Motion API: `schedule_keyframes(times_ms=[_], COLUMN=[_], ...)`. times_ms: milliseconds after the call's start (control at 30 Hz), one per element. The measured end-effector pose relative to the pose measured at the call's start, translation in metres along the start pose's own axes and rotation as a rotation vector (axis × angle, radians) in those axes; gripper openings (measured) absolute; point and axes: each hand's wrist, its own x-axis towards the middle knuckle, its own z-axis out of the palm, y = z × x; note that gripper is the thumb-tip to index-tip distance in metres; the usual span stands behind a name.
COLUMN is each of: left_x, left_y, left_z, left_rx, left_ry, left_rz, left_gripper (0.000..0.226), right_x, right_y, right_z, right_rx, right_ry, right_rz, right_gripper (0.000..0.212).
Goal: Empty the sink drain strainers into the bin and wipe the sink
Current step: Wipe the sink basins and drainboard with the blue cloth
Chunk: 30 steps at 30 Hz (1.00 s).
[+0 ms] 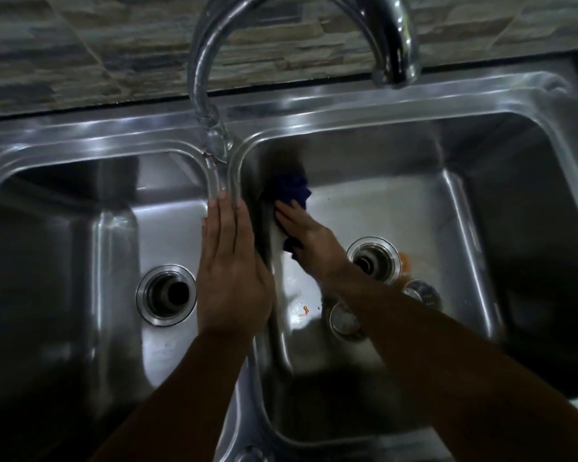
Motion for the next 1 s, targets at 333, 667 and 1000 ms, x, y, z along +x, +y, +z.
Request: schedule_keyframes(times_ms=[333, 667, 1000], left_x=[0.0, -0.001, -0.002], left_y=[0.0, 0.0, 0.0], left_z=[-0.002, -0.004, -0.003], left_rx=[0.019, 0.027, 0.005], left_ry=[-0.028, -0.049, -0.039], left_rz=[0.015, 0.02, 0.03], left_gripper=[0.059, 0.058, 0.059], right_x=[-0.031, -0.016, 0.069], right_y=[0.059, 0.059, -0.061], right_z=[-0.053, -0.09, -0.073], right_rx=[-0.154, 0.393, 0.449], right_ry=[0.352, 1.055, 1.034], right_rz=[0.606, 0.97, 0.503], right_gripper=[0.063, 0.069, 0.081])
